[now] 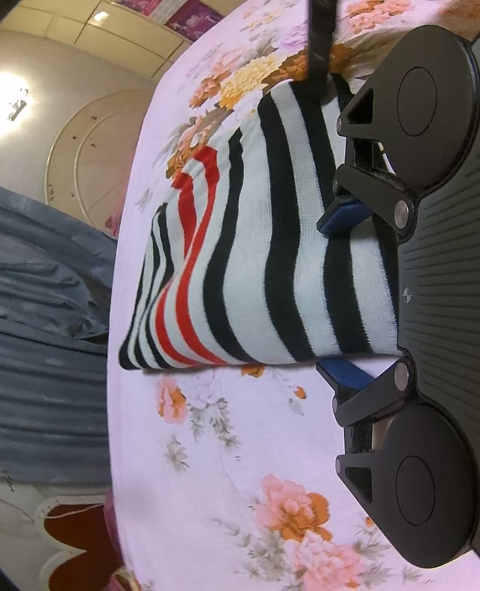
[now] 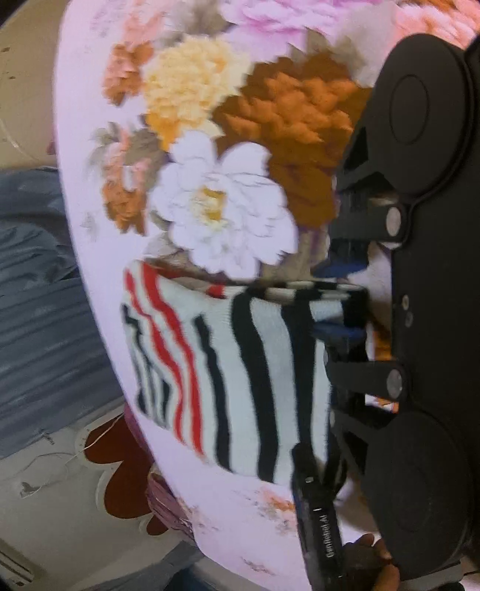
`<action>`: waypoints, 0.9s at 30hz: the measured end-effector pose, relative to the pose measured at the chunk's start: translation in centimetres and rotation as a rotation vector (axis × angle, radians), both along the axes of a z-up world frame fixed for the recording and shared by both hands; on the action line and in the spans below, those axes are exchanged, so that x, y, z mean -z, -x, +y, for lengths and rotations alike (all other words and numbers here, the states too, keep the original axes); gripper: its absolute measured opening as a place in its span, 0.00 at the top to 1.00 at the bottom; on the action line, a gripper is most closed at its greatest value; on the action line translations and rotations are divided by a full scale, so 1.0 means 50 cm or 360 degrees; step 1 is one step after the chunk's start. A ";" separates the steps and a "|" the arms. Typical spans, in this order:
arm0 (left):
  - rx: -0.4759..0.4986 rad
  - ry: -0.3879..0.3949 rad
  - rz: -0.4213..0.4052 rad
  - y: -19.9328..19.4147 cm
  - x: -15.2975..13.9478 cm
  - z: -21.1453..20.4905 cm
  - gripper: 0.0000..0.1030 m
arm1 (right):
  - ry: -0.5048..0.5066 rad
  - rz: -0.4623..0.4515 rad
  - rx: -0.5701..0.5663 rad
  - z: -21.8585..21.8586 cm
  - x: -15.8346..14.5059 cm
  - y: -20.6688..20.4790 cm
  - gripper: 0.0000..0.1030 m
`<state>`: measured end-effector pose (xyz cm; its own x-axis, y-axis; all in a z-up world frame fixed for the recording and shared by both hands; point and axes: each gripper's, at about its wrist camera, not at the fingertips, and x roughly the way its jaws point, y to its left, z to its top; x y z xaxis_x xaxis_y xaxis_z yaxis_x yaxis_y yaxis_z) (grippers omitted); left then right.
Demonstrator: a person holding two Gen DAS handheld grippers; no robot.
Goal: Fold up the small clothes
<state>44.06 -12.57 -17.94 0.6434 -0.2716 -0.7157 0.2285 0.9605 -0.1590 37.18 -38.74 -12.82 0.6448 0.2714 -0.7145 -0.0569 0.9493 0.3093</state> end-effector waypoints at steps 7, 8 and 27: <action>-0.0034 0.0024 -0.0021 -0.017 -0.030 -0.006 0.27 | -0.0098 -0.0054 0.0064 -0.031 -0.025 -0.051 0.40; -0.0034 0.0029 -0.0032 -0.023 -0.035 -0.008 0.21 | -0.0115 -0.0058 0.0069 -0.034 -0.027 -0.064 0.40; -0.0094 0.0239 0.0100 -0.163 0.020 -0.007 0.12 | -0.0314 0.0091 -0.0054 -0.020 0.063 -0.237 0.38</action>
